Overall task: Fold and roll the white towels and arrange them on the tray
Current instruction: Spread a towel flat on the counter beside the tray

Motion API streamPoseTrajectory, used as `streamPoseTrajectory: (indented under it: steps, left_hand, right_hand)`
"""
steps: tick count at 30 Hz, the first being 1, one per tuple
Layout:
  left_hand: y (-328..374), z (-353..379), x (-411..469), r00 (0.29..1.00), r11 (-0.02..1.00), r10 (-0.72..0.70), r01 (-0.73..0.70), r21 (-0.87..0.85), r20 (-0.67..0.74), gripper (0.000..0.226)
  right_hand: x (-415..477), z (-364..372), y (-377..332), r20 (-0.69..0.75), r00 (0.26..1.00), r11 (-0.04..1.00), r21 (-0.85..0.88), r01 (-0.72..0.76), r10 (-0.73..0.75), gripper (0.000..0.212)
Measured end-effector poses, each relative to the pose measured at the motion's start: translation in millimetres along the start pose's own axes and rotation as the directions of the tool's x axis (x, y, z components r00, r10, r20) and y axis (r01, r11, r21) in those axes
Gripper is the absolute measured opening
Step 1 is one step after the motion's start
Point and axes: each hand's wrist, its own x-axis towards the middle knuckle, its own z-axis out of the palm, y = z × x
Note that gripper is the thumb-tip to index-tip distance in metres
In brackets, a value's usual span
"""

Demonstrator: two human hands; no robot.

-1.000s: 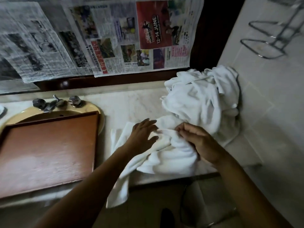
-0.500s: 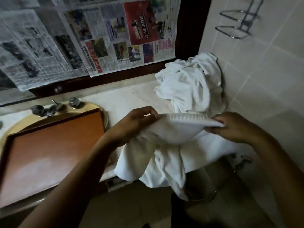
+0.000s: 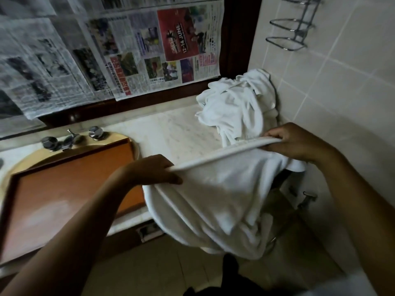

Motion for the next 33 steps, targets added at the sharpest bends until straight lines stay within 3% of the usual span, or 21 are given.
streamPoseTrajectory:
  steps: [2, 4, 6, 10, 16, 23, 28, 30, 33]
  left_hand:
    - [-15.5, 4.2, -0.8, 0.997, 0.998, 0.043, -0.045, -0.037, -0.060, 0.053]
    - [-28.9, 9.0, -2.9, 0.980, 0.988, 0.113, -0.129, -0.089, -0.162, 0.063]
    - [-38.8, 13.6, -2.9, 0.956, 0.977, 0.140, -0.176, -0.123, -0.256, 0.058]
    - [-37.2, 8.3, -1.2, 0.862, 0.983, 0.171, -0.182, 0.025, -0.478, 0.036]
    - [-59.4, -4.5, -6.2, 0.875, 0.990, 0.132, -0.096, 0.099, -0.465, 0.033]
    - [-102.6, 7.0, -21.7, 0.836, 1.000, 0.001, 0.006, 0.011, -0.549, 0.040]
    - [-123.4, 20.2, -35.1, 0.832, 0.999, -0.015, -0.010, -0.042, -0.554, 0.026]
    - [-128.4, 29.1, -40.6, 0.828, 0.996, -0.009, -0.041, -0.075, -0.560, 0.024]
    - [-136.6, 45.6, -48.3, 0.806, 0.978, -0.024, -0.103, -0.181, -0.591, 0.018]
  right_hand:
    - [-1.7, 4.7, 1.8, -0.071, 0.996, 0.995, -0.083, -0.052, 0.046, 0.060]
    - [-5.8, 4.3, 5.3, -0.144, 0.986, 0.988, -0.118, -0.100, 0.083, 0.056]
    - [-10.3, 1.7, 7.0, -0.178, 0.977, 0.982, -0.127, -0.138, 0.114, 0.048]
    - [-11.4, 0.0, 12.2, -0.161, 0.977, 0.970, -0.177, -0.168, 0.140, 0.038]
    - [-9.0, 5.4, 34.9, -0.063, 0.987, 0.949, -0.270, -0.161, 0.150, 0.048]
    - [-7.8, 16.1, 68.6, -0.017, 0.979, 0.959, -0.200, -0.202, 0.202, 0.049]
    - [-12.2, 13.9, 78.5, 0.036, 0.985, 0.985, -0.036, -0.170, 0.171, 0.080]
    - [-16.0, 17.1, 80.7, 0.023, 0.989, 0.988, 0.035, -0.149, 0.148, 0.071]
    - [-22.4, 25.0, 87.0, -0.051, 0.985, 0.966, 0.208, -0.151, 0.165, 0.036]
